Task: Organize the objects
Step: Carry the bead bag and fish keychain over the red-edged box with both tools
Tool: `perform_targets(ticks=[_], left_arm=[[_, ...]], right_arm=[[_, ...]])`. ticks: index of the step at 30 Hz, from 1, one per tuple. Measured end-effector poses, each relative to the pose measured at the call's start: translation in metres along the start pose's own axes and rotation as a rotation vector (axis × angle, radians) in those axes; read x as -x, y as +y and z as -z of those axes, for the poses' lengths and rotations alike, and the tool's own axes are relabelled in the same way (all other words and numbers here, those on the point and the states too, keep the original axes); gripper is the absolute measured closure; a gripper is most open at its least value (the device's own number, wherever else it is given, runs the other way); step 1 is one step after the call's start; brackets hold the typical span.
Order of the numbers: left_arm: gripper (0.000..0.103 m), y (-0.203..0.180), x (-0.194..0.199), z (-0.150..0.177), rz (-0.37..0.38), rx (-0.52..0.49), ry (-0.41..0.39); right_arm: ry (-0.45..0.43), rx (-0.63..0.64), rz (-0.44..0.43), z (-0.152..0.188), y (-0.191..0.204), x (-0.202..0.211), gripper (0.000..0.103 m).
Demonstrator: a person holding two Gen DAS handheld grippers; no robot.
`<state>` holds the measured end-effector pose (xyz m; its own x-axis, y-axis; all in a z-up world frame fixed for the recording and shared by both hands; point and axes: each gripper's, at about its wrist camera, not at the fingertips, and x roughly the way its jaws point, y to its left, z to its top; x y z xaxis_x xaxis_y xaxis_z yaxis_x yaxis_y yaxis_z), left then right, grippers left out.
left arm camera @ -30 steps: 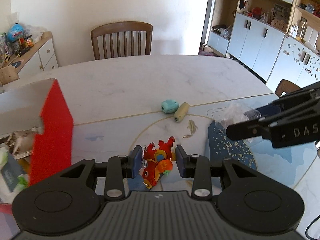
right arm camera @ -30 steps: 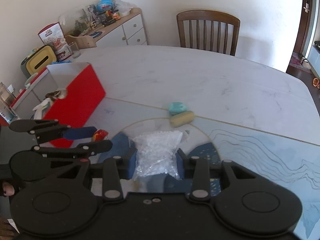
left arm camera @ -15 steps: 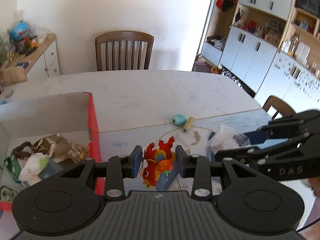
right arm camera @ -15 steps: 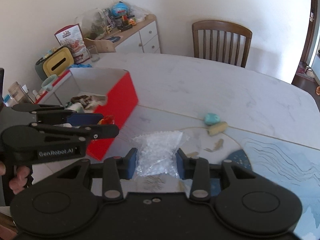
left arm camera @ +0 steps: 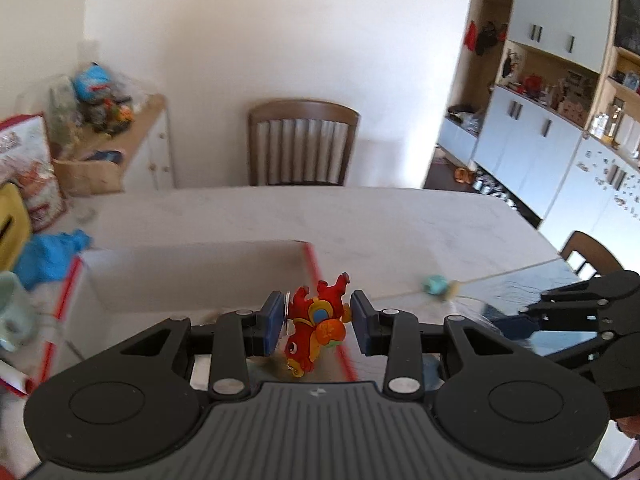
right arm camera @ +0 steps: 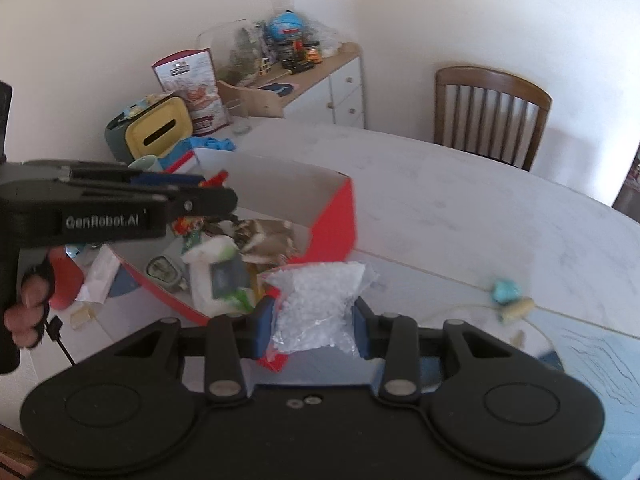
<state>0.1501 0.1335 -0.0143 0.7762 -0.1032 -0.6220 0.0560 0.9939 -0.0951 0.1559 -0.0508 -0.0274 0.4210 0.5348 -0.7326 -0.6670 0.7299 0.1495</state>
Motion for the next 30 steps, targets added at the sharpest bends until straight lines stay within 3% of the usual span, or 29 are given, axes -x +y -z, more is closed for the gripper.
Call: perform_targets(ticks=[16, 30], left_arm=[[0.068, 0.108, -0.026, -0.012, -0.200, 0.008, 0.024], [0.068, 0.142, -0.103, -0.001, -0.268, -0.042, 0.127]], right_arm=[[0.026, 0.072, -0.027, -0.044, 0.060, -0.068, 0.064], [0.085, 0.113, 0.027, -0.070, 0.069, -0.149, 0.064]])
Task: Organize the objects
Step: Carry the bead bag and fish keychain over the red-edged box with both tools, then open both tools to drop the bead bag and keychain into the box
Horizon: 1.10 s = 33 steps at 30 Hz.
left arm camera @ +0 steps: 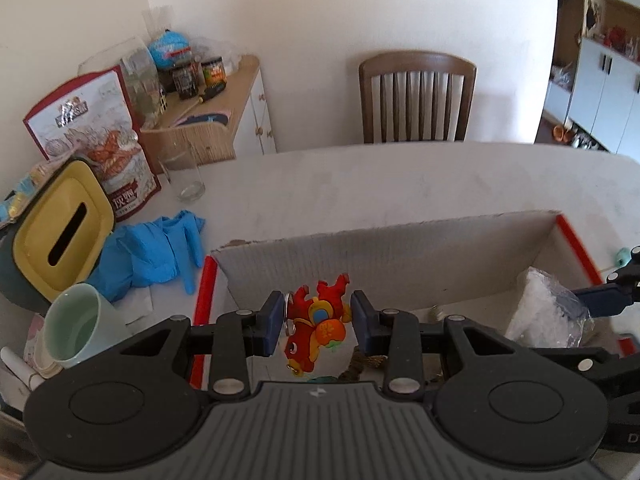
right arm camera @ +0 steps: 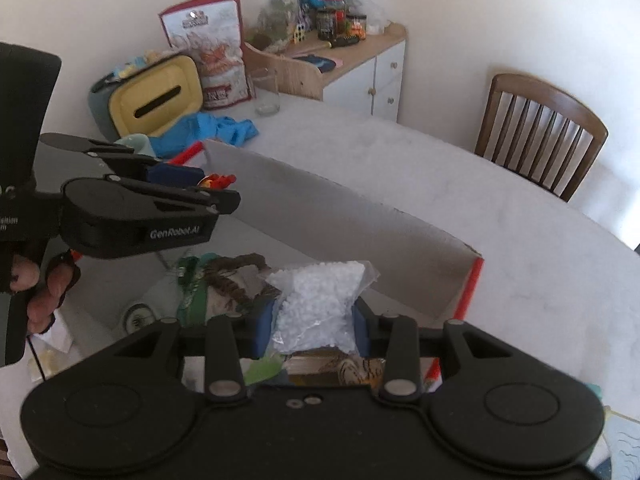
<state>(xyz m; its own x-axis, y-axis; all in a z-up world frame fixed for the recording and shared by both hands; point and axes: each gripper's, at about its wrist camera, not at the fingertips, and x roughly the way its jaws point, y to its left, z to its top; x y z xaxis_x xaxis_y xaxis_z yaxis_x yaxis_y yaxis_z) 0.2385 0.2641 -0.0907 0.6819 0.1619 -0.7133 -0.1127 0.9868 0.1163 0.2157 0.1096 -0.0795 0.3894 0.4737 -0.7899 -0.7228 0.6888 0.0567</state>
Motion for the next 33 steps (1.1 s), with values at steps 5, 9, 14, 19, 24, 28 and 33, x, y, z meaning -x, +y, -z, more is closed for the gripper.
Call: perform_targets(ticks=[5, 9, 14, 19, 24, 28, 33], left_arm=[[0.068, -0.004, -0.021, 0.002, 0.006, -0.016, 0.046], [0.068, -0.009, -0.039, 0.004, 0.004, -0.036, 0.104], [0.068, -0.013, -0.051, 0.004, 0.022, -0.053, 0.154], [0.067, -0.016, -0.062, 0.007, 0.024, -0.073, 0.218], [0.066, -0.010, -0.069, 0.007, 0.040, -0.044, 0.259], [0.065, -0.008, -0.072, 0.007, 0.039, -0.033, 0.276], [0.044, -0.009, -0.068, 0.007, 0.026, -0.032, 0.269]], right_arm=[[0.023, -0.006, 0.000, 0.000, -0.002, -0.019, 0.064], [0.036, -0.007, 0.003, 0.002, -0.003, -0.028, 0.064], [0.048, -0.010, -0.002, 0.002, -0.004, -0.035, 0.064], [0.065, -0.020, -0.004, 0.001, -0.005, -0.040, 0.064], [0.069, -0.021, -0.007, 0.001, -0.005, -0.039, 0.062], [0.071, -0.014, -0.009, 0.000, -0.003, -0.037, 0.059], [0.067, -0.013, -0.012, 0.001, -0.003, -0.033, 0.045]])
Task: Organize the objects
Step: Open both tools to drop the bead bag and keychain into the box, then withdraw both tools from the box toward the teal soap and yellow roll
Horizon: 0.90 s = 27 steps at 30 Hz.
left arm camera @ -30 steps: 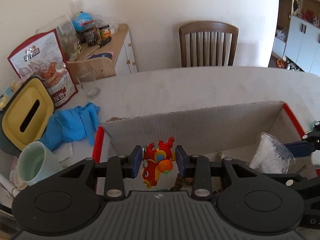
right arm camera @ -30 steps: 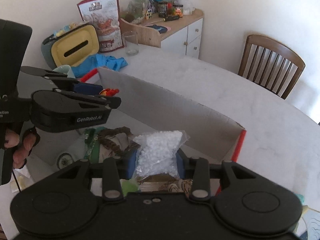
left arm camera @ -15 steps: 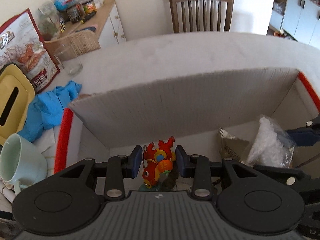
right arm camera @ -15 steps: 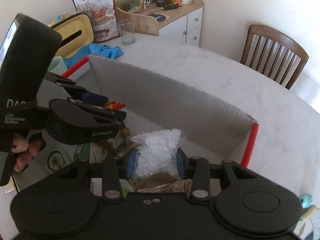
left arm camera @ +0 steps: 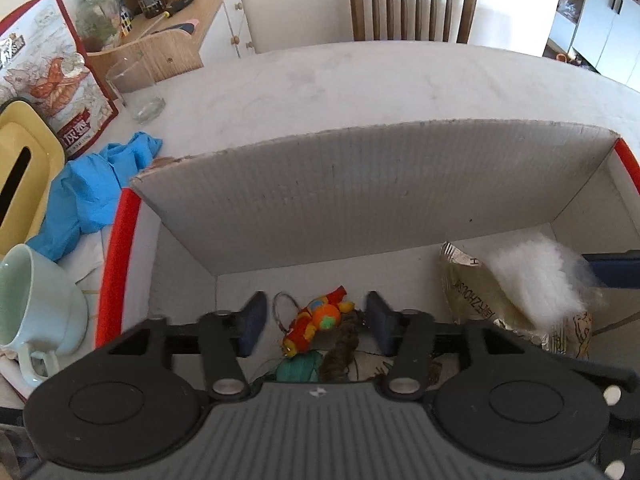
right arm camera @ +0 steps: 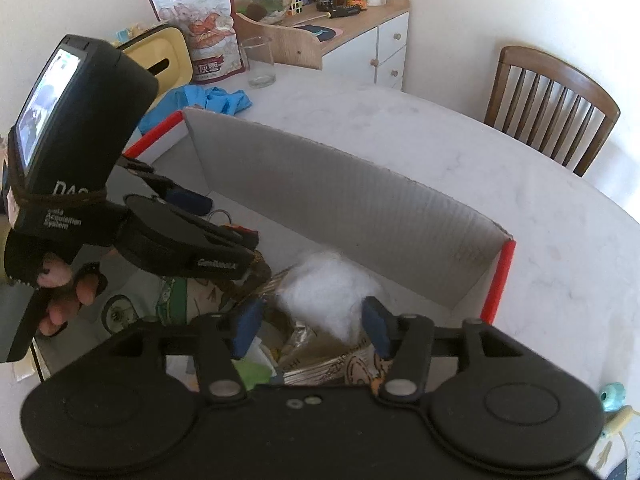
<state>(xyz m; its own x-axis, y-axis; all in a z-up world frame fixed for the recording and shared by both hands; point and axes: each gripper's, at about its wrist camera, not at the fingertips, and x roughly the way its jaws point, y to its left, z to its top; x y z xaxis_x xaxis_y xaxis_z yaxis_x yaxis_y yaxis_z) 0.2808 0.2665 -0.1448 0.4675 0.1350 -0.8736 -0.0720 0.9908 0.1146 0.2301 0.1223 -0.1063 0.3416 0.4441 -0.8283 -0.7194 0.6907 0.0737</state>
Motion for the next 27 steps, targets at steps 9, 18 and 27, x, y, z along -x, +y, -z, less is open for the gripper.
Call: perform_targets(ticks=[9, 18, 27], left_arm=[[0.042, -0.002, 0.021, 0.000, 0.013, 0.002, -0.057], [0.042, -0.008, 0.061, 0.001, 0.029, -0.003, -0.146], [0.035, -0.028, 0.117, 0.010, 0.070, -0.022, -0.251]], right_arm=[[-0.033, -0.022, -0.004, 0.003, -0.001, 0.017, 0.043], [-0.080, -0.032, -0.014, 0.007, -0.001, 0.047, 0.043], [-0.150, -0.053, 0.003, 0.018, -0.009, 0.099, 0.028]])
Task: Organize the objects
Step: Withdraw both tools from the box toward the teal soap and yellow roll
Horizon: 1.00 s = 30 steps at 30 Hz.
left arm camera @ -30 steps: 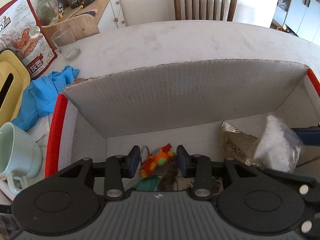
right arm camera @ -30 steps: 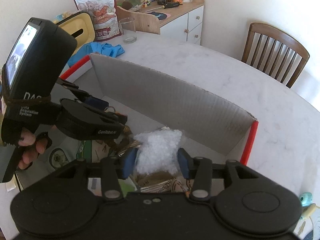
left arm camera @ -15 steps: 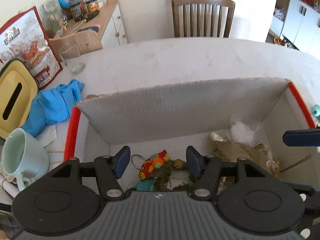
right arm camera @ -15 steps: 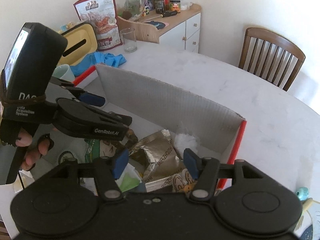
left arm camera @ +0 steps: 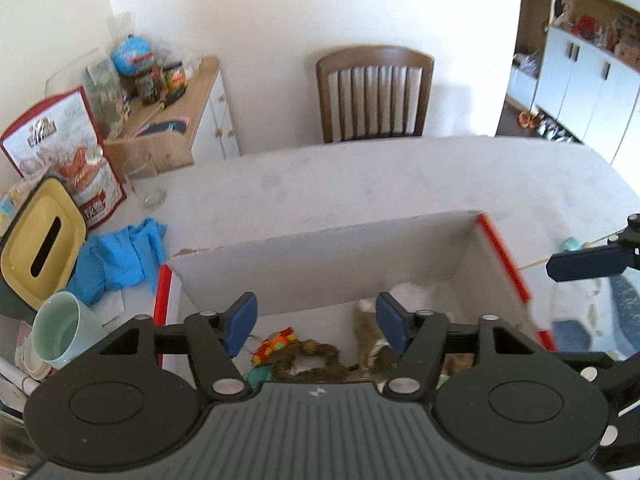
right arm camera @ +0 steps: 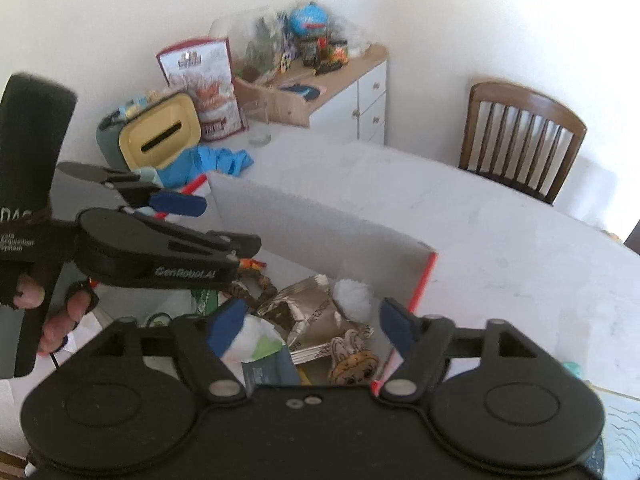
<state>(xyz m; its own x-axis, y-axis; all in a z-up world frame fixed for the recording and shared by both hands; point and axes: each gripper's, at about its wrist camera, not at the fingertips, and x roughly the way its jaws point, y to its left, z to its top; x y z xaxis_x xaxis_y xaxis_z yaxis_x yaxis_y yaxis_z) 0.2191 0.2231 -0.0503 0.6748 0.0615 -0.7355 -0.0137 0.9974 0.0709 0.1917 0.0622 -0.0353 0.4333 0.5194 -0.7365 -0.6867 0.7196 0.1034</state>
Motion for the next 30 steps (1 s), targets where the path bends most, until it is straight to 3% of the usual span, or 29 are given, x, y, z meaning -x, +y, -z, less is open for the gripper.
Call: perform_targets(ticks=[10, 15, 22, 30], left_arm=[[0.029, -0.035, 0.046, 0.002, 0.036, -0.015, -0.076], [0.023, -0.057, 0.061, 0.001, 0.049, -0.017, -0.106], [0.022, -0.097, 0.071, -0.003, 0.067, -0.026, -0.125], [0.018, -0.147, 0.062, -0.005, 0.098, -0.035, -0.132]], right_arm=[[-0.078, -0.028, -0.012, 0.012, -0.018, 0.062, 0.027], [-0.103, -0.045, -0.010, 0.023, -0.034, 0.087, 0.020], [-0.134, -0.065, 0.004, 0.043, -0.064, 0.112, 0.017], [-0.152, -0.065, 0.030, 0.067, -0.109, 0.131, 0.006]])
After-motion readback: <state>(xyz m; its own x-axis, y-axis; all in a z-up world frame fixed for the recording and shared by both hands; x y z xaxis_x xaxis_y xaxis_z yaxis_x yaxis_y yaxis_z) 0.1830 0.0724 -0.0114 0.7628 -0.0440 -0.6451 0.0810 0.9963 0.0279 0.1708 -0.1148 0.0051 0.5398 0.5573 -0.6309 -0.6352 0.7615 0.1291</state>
